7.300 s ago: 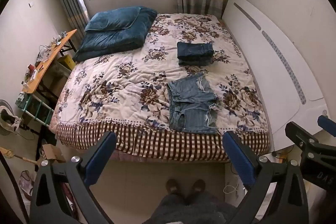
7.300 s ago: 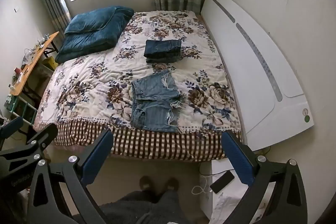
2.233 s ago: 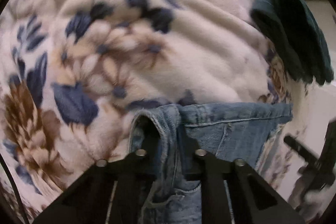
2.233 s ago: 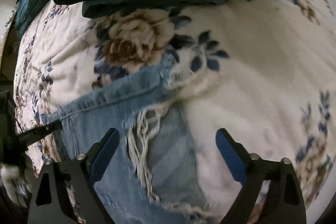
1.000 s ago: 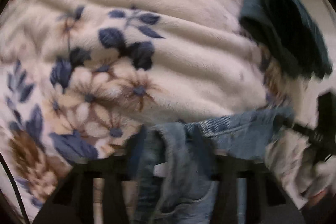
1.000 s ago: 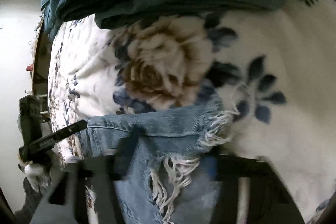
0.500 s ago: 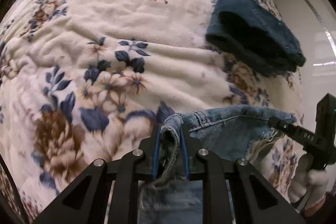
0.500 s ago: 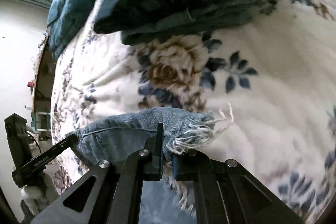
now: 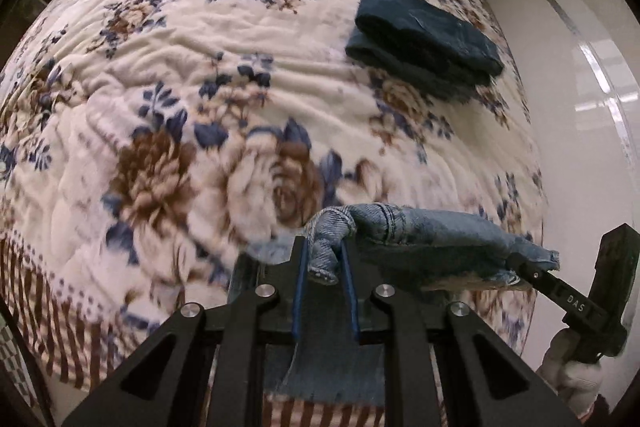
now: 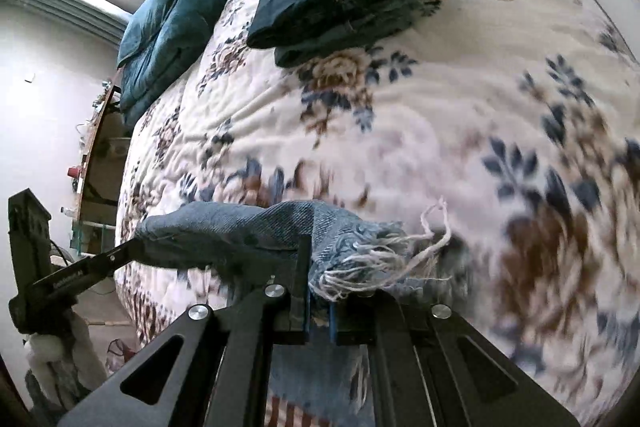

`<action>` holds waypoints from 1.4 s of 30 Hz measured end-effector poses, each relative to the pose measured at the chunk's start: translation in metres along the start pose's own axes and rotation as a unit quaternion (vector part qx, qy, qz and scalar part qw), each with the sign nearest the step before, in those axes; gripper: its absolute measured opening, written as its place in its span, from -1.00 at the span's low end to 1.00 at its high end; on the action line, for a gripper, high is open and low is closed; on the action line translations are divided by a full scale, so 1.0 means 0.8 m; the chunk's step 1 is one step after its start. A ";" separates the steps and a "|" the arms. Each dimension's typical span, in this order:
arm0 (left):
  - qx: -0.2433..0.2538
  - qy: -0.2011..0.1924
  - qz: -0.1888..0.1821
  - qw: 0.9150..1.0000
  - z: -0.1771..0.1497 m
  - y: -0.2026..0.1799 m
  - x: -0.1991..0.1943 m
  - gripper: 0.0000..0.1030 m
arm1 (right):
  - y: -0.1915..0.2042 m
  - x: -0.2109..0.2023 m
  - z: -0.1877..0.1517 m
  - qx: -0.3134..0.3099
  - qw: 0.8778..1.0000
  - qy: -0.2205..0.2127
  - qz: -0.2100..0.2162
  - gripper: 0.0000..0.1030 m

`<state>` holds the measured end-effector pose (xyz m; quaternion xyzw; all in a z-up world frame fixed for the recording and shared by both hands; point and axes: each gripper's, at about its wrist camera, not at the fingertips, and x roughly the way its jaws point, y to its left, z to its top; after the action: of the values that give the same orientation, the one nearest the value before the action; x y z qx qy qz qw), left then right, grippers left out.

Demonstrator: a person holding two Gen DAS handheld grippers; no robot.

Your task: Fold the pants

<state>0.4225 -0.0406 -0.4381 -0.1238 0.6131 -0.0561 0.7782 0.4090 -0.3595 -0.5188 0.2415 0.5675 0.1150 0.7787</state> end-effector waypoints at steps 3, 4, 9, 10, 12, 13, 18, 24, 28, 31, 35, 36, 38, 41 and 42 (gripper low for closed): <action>0.007 0.007 -0.004 1.000 -0.035 0.007 -0.009 -0.75 | 0.003 -0.019 -0.058 0.004 1.000 0.001 -0.006 -0.87; 0.009 0.011 -0.004 1.000 -0.048 0.011 -0.010 -0.75 | 0.002 -0.020 -0.075 0.003 1.000 0.005 -0.009 -0.87; 0.010 0.059 0.002 0.998 -0.131 0.044 0.019 -0.76 | -0.007 -0.004 -0.175 0.008 0.998 0.047 -0.034 -0.87; 0.011 0.073 0.009 0.997 -0.149 0.053 0.033 -0.76 | -0.012 0.003 -0.193 0.010 0.998 0.057 -0.035 -0.87; 0.009 0.107 0.027 0.994 -0.178 0.072 0.066 -0.76 | -0.018 0.022 -0.223 0.007 0.996 0.080 -0.049 -0.87; 0.000 0.128 0.034 0.991 -0.195 0.087 0.088 -0.75 | -0.021 0.032 -0.239 0.007 0.994 0.094 -0.052 -0.87; -0.031 0.190 0.050 0.980 -0.243 0.140 0.139 -0.74 | -0.035 0.077 -0.294 0.003 0.983 0.166 -0.079 -0.81; -0.112 0.164 -0.016 0.980 -0.256 0.171 0.077 -0.43 | -0.044 0.041 -0.309 0.014 0.981 0.178 -0.073 0.71; -0.123 0.129 -0.039 0.983 -0.210 0.163 0.071 -0.40 | -0.057 0.015 -0.311 0.020 0.981 0.175 -0.083 0.98; -0.118 0.115 -0.048 0.985 -0.163 0.151 0.090 -0.39 | -0.080 -0.002 -0.282 0.090 0.982 0.148 -0.073 0.96; -0.106 0.125 -0.053 0.985 -0.105 0.140 0.145 -0.39 | -0.106 -0.001 -0.232 0.137 0.985 0.099 -0.044 0.81; -0.099 0.134 -0.048 0.985 -0.092 0.135 0.159 -0.39 | -0.114 0.009 -0.214 0.144 0.984 0.095 -0.041 0.76; -0.083 0.146 -0.036 0.985 -0.075 0.126 0.182 -0.39 | -0.127 0.028 -0.186 0.154 0.983 0.092 -0.040 0.61; -0.043 0.138 -0.033 0.989 -0.061 0.108 0.187 -0.61 | -0.145 0.068 -0.154 0.175 0.979 0.107 -0.019 -0.46; -0.021 0.130 -0.022 0.991 -0.057 0.099 0.182 -0.62 | -0.148 0.079 -0.149 0.175 0.978 0.113 -0.021 -0.88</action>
<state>0.4088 -0.0045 -0.6060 -0.1452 0.7075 -0.0765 0.6874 0.3065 -0.4027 -0.6597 0.3476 0.6680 0.0241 0.6575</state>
